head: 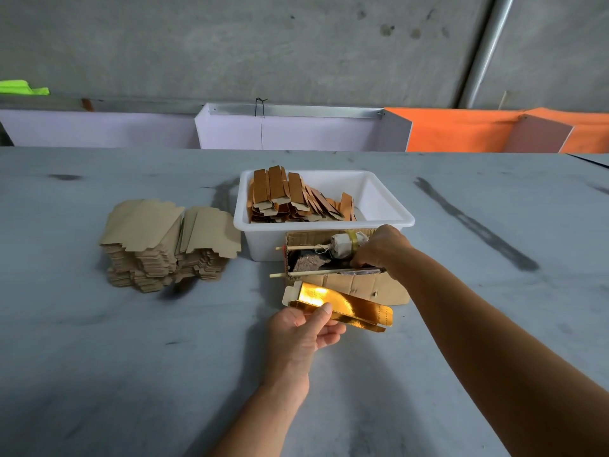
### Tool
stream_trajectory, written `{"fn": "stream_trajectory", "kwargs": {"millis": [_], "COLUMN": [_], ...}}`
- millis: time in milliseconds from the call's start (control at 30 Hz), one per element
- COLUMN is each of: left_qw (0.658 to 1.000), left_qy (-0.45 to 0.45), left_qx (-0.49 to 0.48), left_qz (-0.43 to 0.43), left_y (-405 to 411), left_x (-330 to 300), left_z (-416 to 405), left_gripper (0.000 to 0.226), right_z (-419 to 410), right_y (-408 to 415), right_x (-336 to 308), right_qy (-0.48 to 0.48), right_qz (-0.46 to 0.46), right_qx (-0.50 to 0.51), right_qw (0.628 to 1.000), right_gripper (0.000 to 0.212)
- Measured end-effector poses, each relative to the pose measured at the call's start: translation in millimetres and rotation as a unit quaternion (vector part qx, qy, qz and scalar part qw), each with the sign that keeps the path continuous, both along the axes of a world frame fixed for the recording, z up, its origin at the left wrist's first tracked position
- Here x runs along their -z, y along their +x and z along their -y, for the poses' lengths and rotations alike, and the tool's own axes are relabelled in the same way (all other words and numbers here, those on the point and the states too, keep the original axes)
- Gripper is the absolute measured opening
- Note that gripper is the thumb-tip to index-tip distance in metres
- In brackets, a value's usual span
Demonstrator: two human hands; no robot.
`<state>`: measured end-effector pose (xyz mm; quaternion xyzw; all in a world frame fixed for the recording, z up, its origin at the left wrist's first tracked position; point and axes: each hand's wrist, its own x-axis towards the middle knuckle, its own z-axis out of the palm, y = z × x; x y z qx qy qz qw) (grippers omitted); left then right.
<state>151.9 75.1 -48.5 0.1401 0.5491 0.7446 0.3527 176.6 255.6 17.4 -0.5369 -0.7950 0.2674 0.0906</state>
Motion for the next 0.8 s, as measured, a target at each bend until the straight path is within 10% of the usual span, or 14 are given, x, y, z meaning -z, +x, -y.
{"fn": "stream_trajectory", "kwargs": {"millis": [800], "left_qw": [1.000], "left_qy": [0.007], "left_qx": [-0.005], "left_qz": [-0.011], "left_y": [-0.1], "left_x": [2.5], "left_z": [-1.0], "left_gripper": [0.011], "right_z": [10.9], "right_y": [-2.3], "right_x": [0.9], "right_qy": [0.047], "right_qz": [0.035], "right_qx": [0.046], "right_qw": [0.997], "right_gripper": [0.045]}}
